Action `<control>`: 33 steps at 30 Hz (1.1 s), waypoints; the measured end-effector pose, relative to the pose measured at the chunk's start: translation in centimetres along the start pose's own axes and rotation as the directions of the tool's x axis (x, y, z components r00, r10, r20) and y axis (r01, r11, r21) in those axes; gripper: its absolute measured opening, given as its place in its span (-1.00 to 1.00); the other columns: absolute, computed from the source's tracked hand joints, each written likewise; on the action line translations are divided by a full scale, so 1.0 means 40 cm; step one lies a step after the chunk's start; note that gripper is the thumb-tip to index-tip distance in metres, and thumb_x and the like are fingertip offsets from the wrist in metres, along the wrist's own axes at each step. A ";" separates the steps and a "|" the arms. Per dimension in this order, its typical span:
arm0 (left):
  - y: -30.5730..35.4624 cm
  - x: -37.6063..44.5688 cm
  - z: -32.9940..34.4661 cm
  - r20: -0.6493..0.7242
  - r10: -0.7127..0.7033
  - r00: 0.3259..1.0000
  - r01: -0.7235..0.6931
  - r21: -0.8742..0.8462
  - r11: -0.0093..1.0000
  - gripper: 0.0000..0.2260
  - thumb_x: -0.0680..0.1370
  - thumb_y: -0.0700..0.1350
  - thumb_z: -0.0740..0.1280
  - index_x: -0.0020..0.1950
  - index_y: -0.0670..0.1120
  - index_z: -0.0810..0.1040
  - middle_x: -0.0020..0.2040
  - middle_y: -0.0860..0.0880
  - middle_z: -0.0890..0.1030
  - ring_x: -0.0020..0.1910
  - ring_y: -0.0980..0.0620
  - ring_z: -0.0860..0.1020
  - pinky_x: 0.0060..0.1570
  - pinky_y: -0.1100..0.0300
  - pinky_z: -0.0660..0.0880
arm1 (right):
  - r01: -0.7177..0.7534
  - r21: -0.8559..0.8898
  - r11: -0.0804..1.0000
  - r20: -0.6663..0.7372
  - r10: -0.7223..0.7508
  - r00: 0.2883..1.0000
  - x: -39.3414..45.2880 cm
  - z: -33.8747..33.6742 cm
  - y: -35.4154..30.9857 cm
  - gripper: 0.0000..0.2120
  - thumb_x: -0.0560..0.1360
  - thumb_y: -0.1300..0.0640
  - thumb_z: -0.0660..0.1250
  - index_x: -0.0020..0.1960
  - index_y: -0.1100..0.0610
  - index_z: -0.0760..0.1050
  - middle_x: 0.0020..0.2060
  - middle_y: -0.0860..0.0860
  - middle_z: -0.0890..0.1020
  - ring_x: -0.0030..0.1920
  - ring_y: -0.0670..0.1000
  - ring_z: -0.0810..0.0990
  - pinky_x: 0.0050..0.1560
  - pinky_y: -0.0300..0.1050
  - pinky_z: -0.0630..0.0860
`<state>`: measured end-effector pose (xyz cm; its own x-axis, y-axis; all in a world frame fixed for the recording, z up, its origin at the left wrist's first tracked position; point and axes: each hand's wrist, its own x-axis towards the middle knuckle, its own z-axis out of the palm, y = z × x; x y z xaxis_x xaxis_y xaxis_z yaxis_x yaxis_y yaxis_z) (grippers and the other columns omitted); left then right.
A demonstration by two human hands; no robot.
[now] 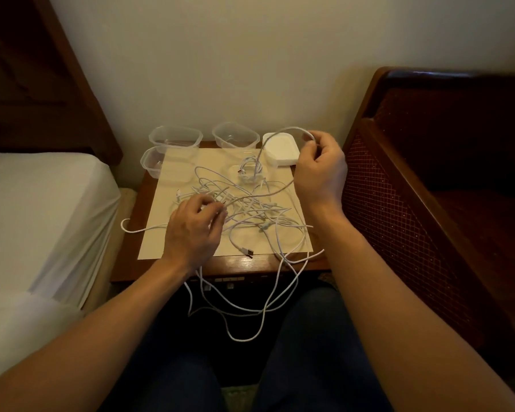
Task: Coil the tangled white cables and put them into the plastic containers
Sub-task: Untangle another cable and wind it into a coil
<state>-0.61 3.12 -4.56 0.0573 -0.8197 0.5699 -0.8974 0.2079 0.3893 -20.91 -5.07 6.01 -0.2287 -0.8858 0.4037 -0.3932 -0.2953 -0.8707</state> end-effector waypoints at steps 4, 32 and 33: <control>0.033 0.089 -0.074 -0.104 -0.107 0.989 0.094 -0.128 0.987 -0.81 0.66 -0.07 0.31 0.15 -0.13 0.65 0.00 -0.08 0.58 -0.10 -0.01 0.53 -0.17 0.09 0.48 | -0.106 -0.141 0.984 0.242 0.138 0.960 -0.010 -0.011 0.039 -0.80 0.63 0.12 0.23 0.01 0.12 0.64 -0.19 0.01 0.66 -0.22 0.00 0.57 -0.16 0.05 0.54; 0.009 0.001 0.039 0.597 -0.109 0.795 0.060 0.101 0.993 -0.47 0.63 0.17 0.24 0.57 0.29 0.14 0.59 0.10 0.21 0.53 -0.08 0.26 0.42 -0.18 0.26 | -0.363 0.435 0.824 0.390 0.191 0.901 -0.012 0.019 -0.021 -0.86 0.67 0.24 0.26 -0.03 0.16 0.57 -0.26 0.10 0.58 -0.38 -0.04 0.53 -0.35 -0.17 0.53; -0.011 0.000 0.040 0.587 -0.138 0.797 0.047 0.167 0.985 -0.54 0.65 0.13 0.22 0.55 0.26 0.23 0.59 0.10 0.22 0.53 -0.09 0.26 0.42 -0.17 0.26 | -0.380 0.444 0.811 0.379 0.214 0.900 -0.004 0.013 -0.029 -0.85 0.68 0.23 0.24 -0.03 0.15 0.56 -0.28 0.06 0.57 -0.40 -0.06 0.50 -0.37 -0.18 0.50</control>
<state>-0.93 2.15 -5.89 -0.0874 -0.9959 -0.0245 -0.9541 0.0767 0.2894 -19.94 -4.79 6.81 0.0480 -0.9963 0.0706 0.1634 -0.0619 -0.9846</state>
